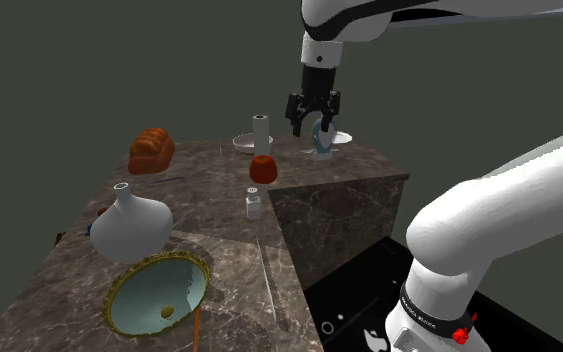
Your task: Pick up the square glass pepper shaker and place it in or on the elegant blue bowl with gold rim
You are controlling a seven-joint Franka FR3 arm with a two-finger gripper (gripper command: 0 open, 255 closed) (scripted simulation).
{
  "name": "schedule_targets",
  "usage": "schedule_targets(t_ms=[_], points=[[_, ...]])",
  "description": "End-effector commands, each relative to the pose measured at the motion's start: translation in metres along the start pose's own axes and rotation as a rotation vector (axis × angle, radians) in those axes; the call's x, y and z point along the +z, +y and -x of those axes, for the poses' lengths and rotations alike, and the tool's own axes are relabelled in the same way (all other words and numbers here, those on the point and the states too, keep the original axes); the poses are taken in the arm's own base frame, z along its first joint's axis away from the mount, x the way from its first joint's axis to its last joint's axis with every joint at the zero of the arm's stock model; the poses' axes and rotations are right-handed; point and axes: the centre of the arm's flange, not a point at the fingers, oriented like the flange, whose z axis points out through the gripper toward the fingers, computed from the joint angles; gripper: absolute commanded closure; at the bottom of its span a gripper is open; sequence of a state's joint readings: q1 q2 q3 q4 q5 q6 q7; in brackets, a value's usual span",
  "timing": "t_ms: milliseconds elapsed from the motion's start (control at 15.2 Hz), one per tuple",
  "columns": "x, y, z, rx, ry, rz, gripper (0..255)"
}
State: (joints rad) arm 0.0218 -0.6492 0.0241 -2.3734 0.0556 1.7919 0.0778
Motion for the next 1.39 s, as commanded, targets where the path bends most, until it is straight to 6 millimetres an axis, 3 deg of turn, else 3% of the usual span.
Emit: schedule_targets(t_ms=[0,990,1320], points=[[0.020,-0.018,-0.011,-0.012,0.001,0.011,0],[0.167,-0.133,-0.087,-0.104,-0.005,0.089,0],[0.193,-0.131,-0.087,-0.104,-0.005,0.089,0]])
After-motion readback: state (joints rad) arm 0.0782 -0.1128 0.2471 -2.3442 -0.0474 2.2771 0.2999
